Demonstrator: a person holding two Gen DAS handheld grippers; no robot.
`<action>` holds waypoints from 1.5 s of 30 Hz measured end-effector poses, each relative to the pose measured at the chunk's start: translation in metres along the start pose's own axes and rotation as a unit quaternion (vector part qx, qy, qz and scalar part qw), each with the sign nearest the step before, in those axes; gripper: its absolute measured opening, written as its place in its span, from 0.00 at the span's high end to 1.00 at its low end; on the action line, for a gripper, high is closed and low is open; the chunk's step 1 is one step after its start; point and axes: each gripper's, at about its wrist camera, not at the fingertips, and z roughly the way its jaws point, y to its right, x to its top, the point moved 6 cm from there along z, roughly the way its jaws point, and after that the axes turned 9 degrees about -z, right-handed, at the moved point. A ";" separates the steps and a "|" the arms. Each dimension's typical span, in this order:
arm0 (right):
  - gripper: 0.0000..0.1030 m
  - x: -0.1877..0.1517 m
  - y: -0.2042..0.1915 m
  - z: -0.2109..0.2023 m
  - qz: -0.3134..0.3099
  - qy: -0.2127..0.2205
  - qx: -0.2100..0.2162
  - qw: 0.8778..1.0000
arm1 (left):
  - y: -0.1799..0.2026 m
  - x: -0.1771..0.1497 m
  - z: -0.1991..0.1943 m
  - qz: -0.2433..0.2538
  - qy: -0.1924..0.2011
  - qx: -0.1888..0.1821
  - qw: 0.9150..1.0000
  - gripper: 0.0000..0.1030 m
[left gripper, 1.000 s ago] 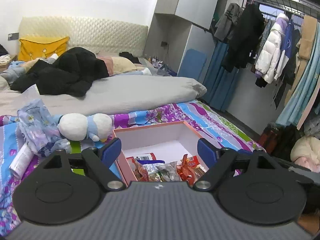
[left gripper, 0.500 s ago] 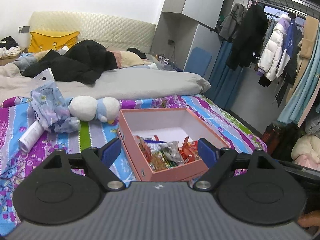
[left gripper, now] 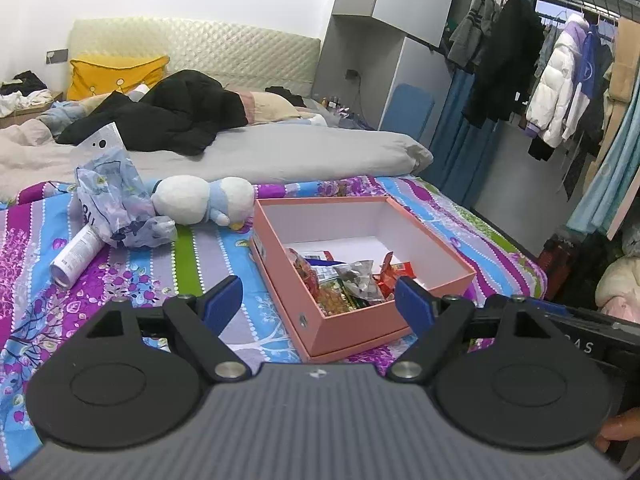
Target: Organize snacks
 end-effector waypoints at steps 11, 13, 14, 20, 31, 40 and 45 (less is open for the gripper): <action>0.47 -0.002 0.002 0.000 -0.002 0.000 -0.001 1.000 | 0.001 0.000 0.005 0.005 -0.004 0.000 1.000 0.16; 0.47 -0.002 0.003 0.001 -0.002 0.001 -0.003 1.000 | 0.002 0.000 0.006 0.005 -0.006 -0.002 1.000 0.16; 0.47 -0.002 0.003 0.001 -0.003 0.001 -0.004 1.000 | 0.002 0.000 0.007 0.007 -0.007 -0.003 1.000 0.16; 0.47 -0.002 0.004 0.000 -0.007 0.002 -0.009 1.000 | 0.001 0.000 0.009 0.008 -0.010 -0.005 1.000 0.13; 0.08 -0.002 0.015 0.002 0.005 0.008 -0.027 1.000 | 0.000 -0.001 0.014 0.012 -0.019 -0.001 1.000 0.00; 0.07 -0.007 0.017 0.007 0.006 -0.003 -0.022 1.000 | 0.002 -0.006 0.018 0.009 -0.038 0.005 0.999 0.00; 0.07 -0.007 0.019 0.005 0.011 0.000 -0.025 1.000 | 0.001 -0.007 0.016 0.009 -0.037 0.018 0.999 0.00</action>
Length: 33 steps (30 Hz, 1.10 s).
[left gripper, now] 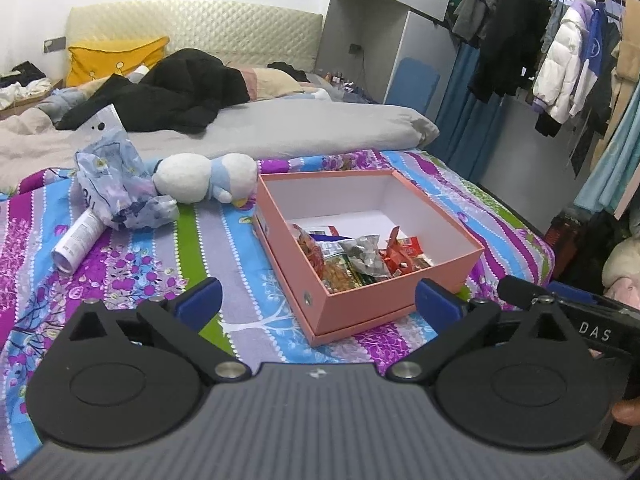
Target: Organize snacks
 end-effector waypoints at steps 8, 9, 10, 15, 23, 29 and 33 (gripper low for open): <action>0.05 0.002 0.000 -0.003 0.004 0.008 -0.001 1.000 | -0.003 0.005 -0.005 -0.003 0.007 0.011 1.000 0.00; 0.00 0.003 0.001 -0.004 0.006 0.012 -0.003 1.000 | -0.003 0.006 -0.006 -0.004 0.010 0.012 1.000 0.00; 0.00 0.003 0.001 -0.004 0.004 0.013 -0.006 1.000 | -0.004 0.008 -0.008 -0.006 0.014 0.013 1.000 0.00; 0.00 0.005 -0.002 -0.005 -0.004 0.012 -0.009 1.000 | -0.006 0.012 -0.012 -0.002 0.016 0.019 1.000 0.00; 0.00 0.004 0.000 -0.004 -0.004 0.007 -0.012 1.000 | -0.005 0.010 -0.012 -0.004 0.015 0.017 1.000 0.00; 0.00 0.004 0.000 -0.003 -0.002 0.006 -0.009 1.000 | -0.003 0.012 -0.014 -0.001 0.018 0.018 1.000 0.00; 0.00 0.004 -0.002 -0.005 -0.005 0.008 -0.009 1.000 | -0.002 0.014 -0.016 -0.001 0.021 0.017 1.000 0.00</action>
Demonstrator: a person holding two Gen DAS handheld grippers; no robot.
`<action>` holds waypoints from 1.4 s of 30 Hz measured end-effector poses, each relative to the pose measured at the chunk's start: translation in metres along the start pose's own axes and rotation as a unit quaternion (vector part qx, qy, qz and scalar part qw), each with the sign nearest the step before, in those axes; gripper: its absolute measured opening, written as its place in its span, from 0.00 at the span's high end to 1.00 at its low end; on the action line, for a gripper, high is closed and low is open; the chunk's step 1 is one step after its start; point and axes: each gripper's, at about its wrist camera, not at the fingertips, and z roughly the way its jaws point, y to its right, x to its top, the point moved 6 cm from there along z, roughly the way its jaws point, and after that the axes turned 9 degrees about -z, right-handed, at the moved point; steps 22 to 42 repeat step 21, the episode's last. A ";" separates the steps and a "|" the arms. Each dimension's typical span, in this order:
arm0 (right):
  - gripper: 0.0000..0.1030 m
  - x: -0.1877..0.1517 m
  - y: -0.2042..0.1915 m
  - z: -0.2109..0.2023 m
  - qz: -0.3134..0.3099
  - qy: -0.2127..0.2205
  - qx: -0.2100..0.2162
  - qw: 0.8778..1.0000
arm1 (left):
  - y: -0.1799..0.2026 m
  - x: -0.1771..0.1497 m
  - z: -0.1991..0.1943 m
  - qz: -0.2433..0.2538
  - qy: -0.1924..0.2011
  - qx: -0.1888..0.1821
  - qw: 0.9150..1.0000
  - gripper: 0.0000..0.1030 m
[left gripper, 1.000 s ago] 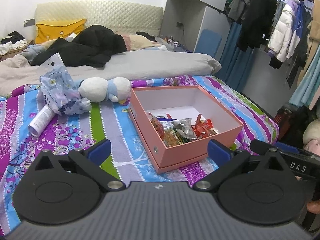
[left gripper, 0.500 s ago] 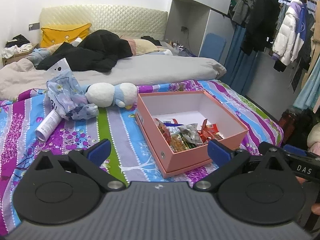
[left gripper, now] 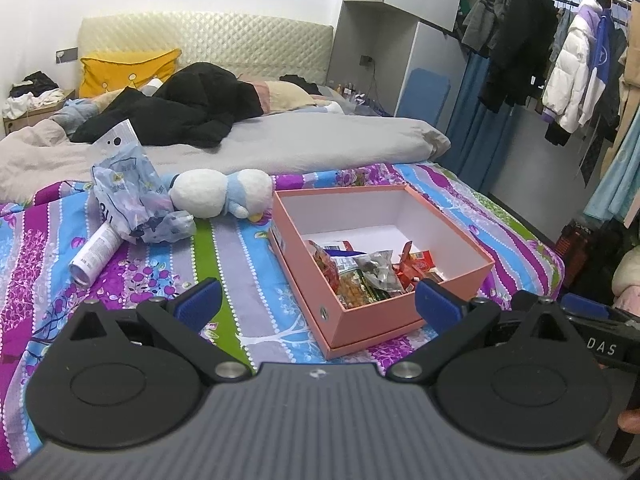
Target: Organize snacks
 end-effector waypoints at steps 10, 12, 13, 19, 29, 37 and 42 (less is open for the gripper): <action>0.00 0.002 0.001 -0.001 0.000 0.003 0.001 1.000 | 0.004 0.002 -0.002 0.002 0.002 -0.005 1.000 0.00; 0.00 0.002 0.001 0.000 0.001 0.002 0.001 1.000 | 0.004 0.002 -0.002 0.001 0.001 -0.006 1.000 0.00; 0.00 0.002 0.001 0.000 0.001 0.002 0.001 1.000 | 0.005 0.002 -0.002 0.000 0.000 -0.006 1.000 0.00; 0.00 0.003 0.002 -0.001 0.001 0.004 0.001 1.000 | 0.005 0.004 -0.002 0.000 0.001 -0.008 1.000 0.00; 0.00 0.003 0.002 -0.001 0.002 0.004 0.000 1.000 | 0.005 0.004 -0.002 0.000 0.001 -0.006 1.000 0.00; 0.00 0.003 0.002 -0.001 0.002 0.004 0.000 1.000 | 0.005 0.004 -0.002 0.000 0.001 -0.006 1.000 0.00; 0.00 0.003 0.002 -0.001 0.002 0.004 0.000 1.000 | 0.005 0.004 -0.002 0.000 0.001 -0.006 1.000 0.00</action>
